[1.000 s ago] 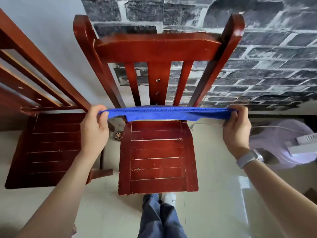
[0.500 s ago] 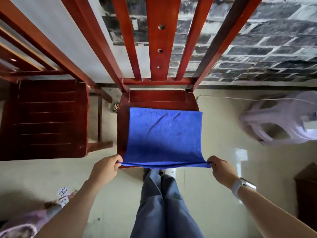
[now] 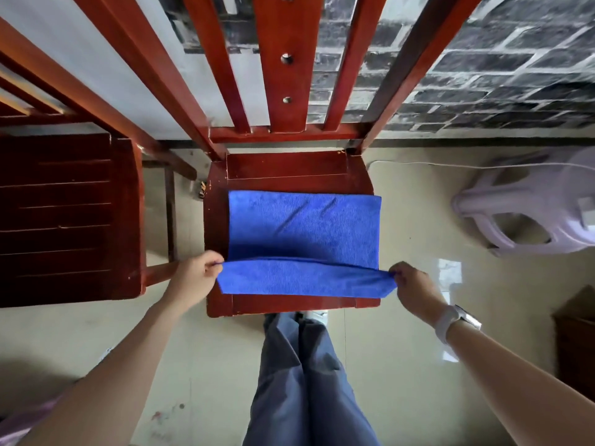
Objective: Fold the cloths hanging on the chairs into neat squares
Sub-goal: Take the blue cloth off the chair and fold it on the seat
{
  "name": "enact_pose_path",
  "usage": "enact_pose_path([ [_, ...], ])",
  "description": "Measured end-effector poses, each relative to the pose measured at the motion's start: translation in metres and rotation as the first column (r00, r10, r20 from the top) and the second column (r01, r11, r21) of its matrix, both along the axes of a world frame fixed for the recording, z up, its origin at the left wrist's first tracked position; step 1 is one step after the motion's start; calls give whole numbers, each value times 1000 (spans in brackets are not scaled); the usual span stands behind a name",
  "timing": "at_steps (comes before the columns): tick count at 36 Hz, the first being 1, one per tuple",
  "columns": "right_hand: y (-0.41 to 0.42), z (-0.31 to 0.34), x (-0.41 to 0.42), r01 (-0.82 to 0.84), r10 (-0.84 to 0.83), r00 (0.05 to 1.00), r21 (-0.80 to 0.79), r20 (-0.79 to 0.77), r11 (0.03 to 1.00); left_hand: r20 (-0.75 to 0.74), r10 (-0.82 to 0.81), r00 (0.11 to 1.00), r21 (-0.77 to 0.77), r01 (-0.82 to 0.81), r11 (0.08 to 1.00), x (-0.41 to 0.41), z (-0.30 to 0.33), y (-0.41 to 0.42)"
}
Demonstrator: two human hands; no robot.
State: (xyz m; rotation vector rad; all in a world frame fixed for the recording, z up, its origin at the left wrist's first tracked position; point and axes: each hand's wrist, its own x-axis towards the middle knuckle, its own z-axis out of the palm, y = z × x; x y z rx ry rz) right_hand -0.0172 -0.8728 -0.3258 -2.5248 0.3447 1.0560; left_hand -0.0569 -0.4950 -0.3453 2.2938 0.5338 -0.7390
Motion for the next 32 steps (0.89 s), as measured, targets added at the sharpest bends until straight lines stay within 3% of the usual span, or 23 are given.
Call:
enact_pose_path([
  [4, 7, -8, 26, 160, -178, 970, 115, 169, 980, 35, 281, 959, -158, -272, 949, 27, -11, -3],
  [11, 19, -40, 72, 267, -343, 883, 258, 321, 929, 106, 517, 850, -317, -464, 827, 72, -43, -5],
  [25, 25, -98, 114, 310, -367, 845, 203, 389, 929, 301, 468, 831, -151, -443, 883, 113, -95, -7],
  [32, 23, -118, 124, 283, -297, 871, 93, 391, 954, 279, 446, 850, -11, -462, 887, 120, -108, -4],
])
